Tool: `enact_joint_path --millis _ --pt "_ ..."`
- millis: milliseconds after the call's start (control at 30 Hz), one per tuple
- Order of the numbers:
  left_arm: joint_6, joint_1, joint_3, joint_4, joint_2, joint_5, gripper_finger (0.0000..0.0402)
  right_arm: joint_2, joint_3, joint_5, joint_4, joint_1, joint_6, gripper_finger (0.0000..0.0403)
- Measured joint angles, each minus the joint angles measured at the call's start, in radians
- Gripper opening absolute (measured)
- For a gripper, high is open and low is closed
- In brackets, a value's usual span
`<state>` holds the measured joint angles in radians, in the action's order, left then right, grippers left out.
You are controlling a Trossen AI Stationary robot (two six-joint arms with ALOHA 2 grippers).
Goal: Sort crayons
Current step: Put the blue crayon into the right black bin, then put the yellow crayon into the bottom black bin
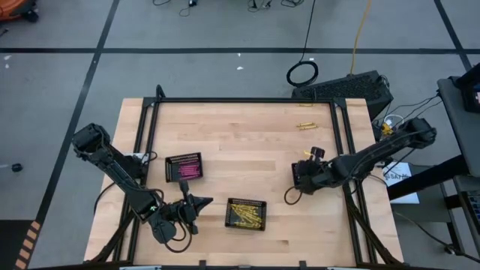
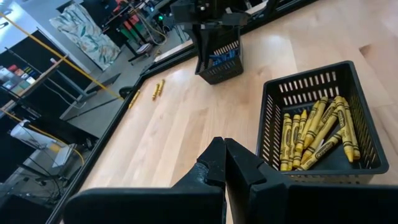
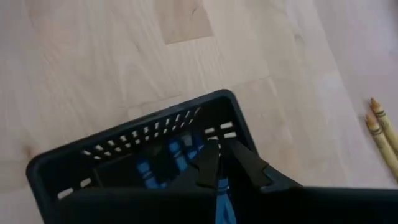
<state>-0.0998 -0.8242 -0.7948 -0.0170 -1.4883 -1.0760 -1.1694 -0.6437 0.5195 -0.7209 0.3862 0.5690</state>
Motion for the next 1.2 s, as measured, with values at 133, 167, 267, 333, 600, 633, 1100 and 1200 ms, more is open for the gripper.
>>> enact_joint_path --millis 133,167,267,333,600,633,1100,1200 --pt "0.000 0.000 0.000 0.000 0.000 0.000 0.0000 0.000 0.000 -0.011 -0.001 0.000 -0.044 0.0042" --pt "0.000 0.000 0.000 0.000 0.000 0.000 0.0000 0.000 0.000 -0.026 -0.002 -0.001 -0.050 0.0052" --pt "0.000 0.000 0.000 0.000 0.000 0.001 0.0000 0.000 0.000 -0.054 -0.004 -0.003 -0.056 0.0085" --pt "0.000 0.000 0.000 0.000 0.000 0.001 0.0000 0.000 -0.006 -0.065 -0.009 -0.003 -0.049 0.0105" --pt "0.000 0.034 0.002 0.002 0.000 0.005 0.0000 0.000 -0.205 0.004 -0.127 -0.055 -0.097 0.0128" --pt "-0.001 0.045 0.006 0.001 0.000 0.012 0.0000 0.000 -0.237 0.029 -0.142 -0.078 -0.104 0.0127" --pt "-0.066 0.196 0.066 -0.036 0.000 0.161 0.0000 -0.149 -0.322 -0.276 -0.055 -0.903 -0.646 0.0129" --pt "-0.079 0.198 0.066 -0.037 0.000 0.166 0.0000 -0.258 -0.322 -0.383 0.013 -1.041 -0.777 0.0140"
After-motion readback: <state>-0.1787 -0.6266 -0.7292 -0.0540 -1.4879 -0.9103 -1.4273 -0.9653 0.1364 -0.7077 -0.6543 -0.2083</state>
